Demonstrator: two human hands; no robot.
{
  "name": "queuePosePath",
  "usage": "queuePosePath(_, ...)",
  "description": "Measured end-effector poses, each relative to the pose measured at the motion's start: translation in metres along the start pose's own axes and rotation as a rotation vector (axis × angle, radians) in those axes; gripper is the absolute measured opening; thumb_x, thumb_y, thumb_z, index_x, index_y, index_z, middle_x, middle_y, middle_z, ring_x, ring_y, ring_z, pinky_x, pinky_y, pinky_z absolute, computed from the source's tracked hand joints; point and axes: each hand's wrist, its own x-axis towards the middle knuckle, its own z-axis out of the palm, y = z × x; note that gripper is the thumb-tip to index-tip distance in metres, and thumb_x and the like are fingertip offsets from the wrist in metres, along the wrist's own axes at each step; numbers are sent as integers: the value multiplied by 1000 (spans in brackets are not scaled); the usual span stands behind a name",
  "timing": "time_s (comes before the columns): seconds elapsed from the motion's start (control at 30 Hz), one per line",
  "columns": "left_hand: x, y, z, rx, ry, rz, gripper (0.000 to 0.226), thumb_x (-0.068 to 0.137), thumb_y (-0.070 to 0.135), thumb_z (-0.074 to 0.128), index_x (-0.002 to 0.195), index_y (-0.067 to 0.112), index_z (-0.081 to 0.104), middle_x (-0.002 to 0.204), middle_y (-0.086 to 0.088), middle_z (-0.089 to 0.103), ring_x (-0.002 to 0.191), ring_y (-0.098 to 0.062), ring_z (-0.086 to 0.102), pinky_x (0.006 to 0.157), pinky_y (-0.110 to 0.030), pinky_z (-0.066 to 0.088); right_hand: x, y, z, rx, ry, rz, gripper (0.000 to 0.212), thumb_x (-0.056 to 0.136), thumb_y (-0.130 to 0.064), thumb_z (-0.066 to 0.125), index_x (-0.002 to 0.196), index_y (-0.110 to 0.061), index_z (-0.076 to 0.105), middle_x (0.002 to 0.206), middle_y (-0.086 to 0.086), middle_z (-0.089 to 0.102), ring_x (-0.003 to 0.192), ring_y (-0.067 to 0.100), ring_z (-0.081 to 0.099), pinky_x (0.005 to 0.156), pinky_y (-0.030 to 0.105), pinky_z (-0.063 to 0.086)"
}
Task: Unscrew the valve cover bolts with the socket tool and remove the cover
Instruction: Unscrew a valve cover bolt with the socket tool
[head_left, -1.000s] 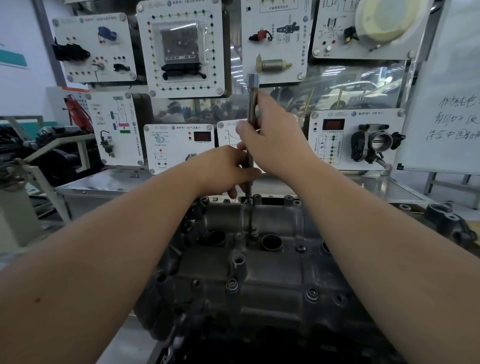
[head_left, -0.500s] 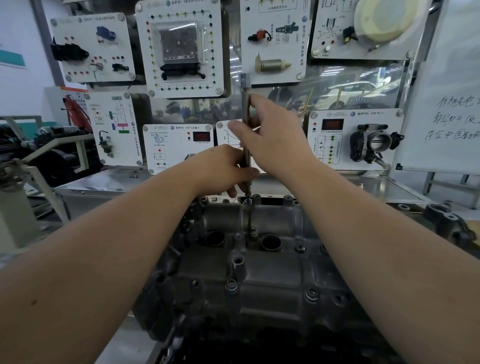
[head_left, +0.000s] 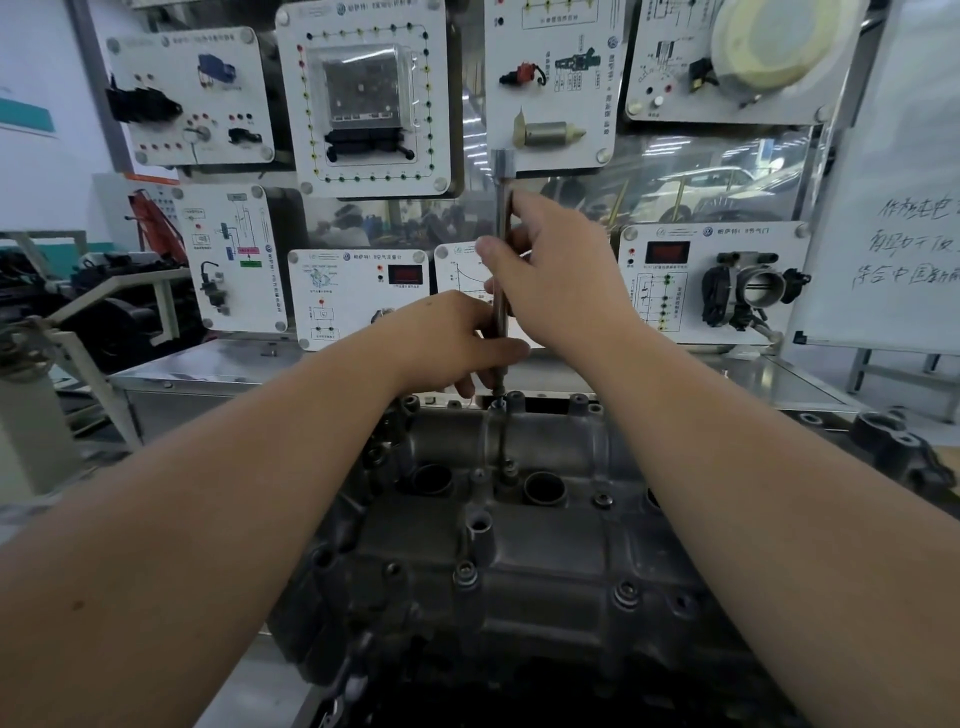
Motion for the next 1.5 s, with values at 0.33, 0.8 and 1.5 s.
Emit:
queuePosePath(0.33,0,-2,0,-22,-6,10,24,100,43,61,108,22,69,82,20,75,63,-4,72,75,-28,53,-1,2,4,63,-12,-5,34,100,-28,58,132,-17,50,93,-1,74,83,17,72,73,20,51)
queuePosePath(0.8,0,-3,-2,-18,-6,17,20,96,43,65,102,23,68,77,22,74,62,-2,71,64,-26,47,-2,0,3,-42,35,-45,24,97,-33,64,96,-10,66,79,0,65,72,13,60,65,26,46)
queuePosePath(1.5,2,-3,2,-106,0,-2,13,99,33,60,97,22,68,79,15,76,64,-13,73,75,-36,56,4,-3,-4,22,-7,75,20,102,-21,56,101,-3,64,88,13,68,87,29,72,77,46,58)
